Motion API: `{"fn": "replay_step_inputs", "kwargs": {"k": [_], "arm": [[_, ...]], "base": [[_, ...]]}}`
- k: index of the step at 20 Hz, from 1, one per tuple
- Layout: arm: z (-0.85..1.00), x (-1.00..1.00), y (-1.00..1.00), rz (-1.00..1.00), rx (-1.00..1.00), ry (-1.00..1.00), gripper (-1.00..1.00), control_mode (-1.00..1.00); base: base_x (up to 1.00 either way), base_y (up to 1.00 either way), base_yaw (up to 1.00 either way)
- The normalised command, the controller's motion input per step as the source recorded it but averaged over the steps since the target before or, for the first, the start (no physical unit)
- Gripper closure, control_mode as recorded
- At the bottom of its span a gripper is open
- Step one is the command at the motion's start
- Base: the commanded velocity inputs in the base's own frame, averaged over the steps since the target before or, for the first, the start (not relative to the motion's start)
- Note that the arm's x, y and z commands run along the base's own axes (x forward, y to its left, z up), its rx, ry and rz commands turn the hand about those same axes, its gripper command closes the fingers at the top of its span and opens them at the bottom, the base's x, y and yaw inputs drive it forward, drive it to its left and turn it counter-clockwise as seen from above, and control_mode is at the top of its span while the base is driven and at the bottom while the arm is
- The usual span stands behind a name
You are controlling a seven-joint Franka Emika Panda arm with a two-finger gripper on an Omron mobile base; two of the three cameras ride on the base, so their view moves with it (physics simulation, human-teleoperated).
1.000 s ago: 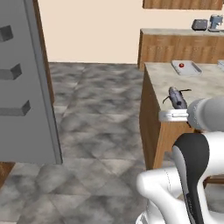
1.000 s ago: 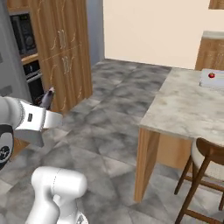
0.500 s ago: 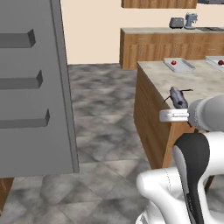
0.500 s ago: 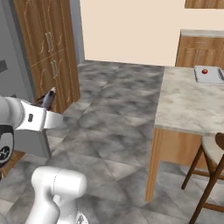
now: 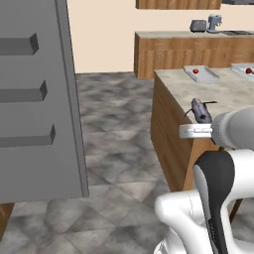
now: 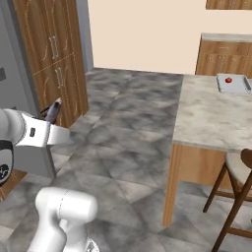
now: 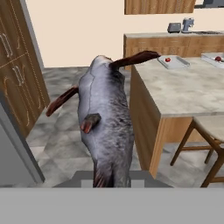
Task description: Place one tomato and one fish in each tupperware on the nearby counter, to pack two identical lunches.
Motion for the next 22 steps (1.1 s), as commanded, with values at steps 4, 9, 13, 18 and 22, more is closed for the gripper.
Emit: {"fn": "replay_step_inputs", "kwargs": {"k": [4,9,13,18,22], "arm": [[0.00,0.00,0.00,0.00,0.00,0.00,1.00,1.00],[0.00,0.00,0.00,0.00,0.00,0.00,1.00,1.00],[0.00,0.00,0.00,0.00,0.00,0.00,1.00,1.00],[0.00,0.00,0.00,0.00,0.00,0.00,1.00,1.00],[0.00,0.00,0.00,0.00,0.00,0.00,1.00,1.00]], "base": [[0.70,-0.10,0.00],[1.00,-0.01,0.00],[1.00,-0.02,0.00],[1.00,-0.03,0.00],[1.00,-0.01,-0.07]]}}
